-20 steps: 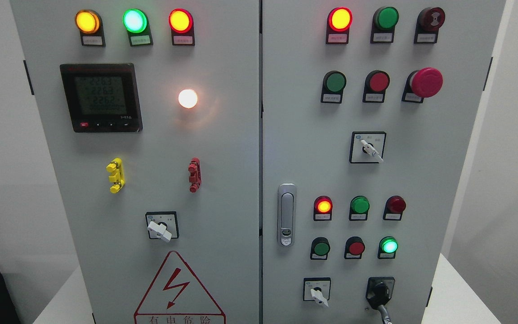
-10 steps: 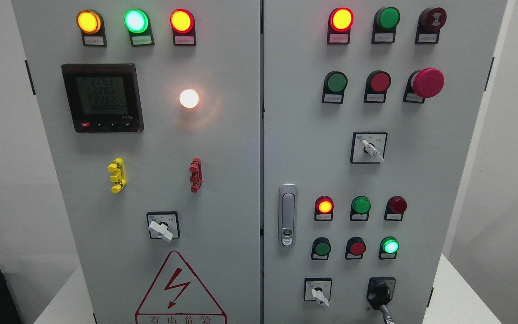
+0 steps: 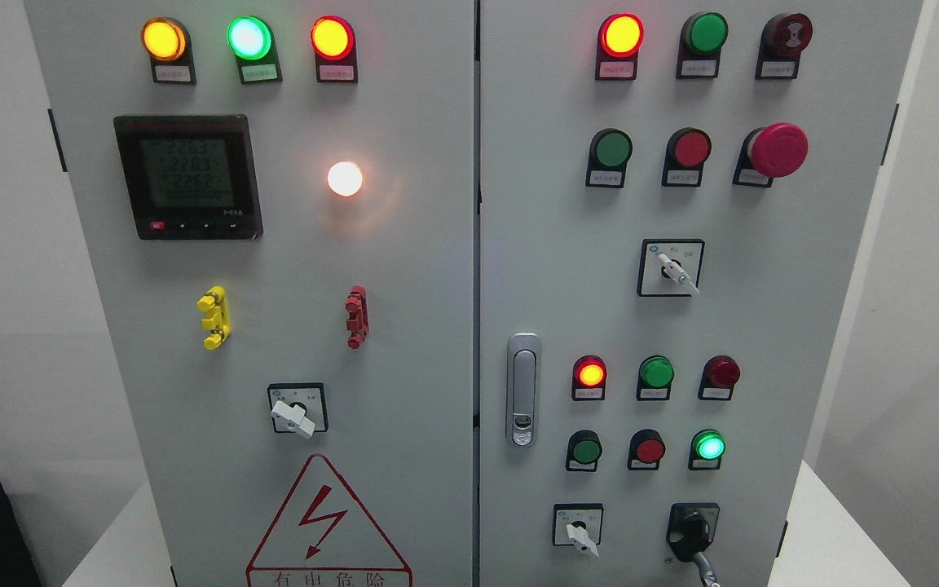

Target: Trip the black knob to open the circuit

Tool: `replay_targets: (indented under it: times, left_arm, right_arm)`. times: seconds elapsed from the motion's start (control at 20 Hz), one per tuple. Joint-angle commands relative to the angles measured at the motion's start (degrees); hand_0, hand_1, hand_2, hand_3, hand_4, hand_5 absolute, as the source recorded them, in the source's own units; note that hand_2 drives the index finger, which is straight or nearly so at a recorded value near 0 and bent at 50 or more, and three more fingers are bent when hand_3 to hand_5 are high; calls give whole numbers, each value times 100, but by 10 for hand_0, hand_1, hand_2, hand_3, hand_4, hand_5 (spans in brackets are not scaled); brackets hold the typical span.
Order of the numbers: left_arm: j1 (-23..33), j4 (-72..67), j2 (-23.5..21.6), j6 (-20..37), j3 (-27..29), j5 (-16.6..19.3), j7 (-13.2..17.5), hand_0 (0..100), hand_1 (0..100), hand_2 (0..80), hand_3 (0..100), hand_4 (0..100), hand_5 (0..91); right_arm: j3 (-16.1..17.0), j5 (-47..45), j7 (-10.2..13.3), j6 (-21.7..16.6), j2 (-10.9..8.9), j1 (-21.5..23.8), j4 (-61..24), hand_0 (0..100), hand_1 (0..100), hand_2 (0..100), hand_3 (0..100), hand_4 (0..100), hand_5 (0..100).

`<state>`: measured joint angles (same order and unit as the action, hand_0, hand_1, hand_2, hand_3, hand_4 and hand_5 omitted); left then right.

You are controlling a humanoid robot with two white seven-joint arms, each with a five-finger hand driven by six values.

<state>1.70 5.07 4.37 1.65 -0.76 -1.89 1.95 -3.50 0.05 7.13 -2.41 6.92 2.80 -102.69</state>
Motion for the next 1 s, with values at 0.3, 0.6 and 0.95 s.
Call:
replay_targets:
  times: [0.3,0.6,0.95]
  left_arm:
    - [-3,-6,3,2,5,-14,-2,120,389,0,0,0,0]
    - [-11,-6,3,2,5,-14,-2,120,389,0,0,0,0]
    - [-3,-6,3,-7,5,-14,-2,120,389,0,0,0,0]
  right_arm:
    - [42,-13,-124,-216,-6,-25,-339,751,826,0,1000,1000,939]
    - [42,-5,-124,-207,-6,28,-339,757,830,0,1000,1000,939]
    - [68,-13,-115,-207,-15,98,-339,777,840,0,1000,1000,934]
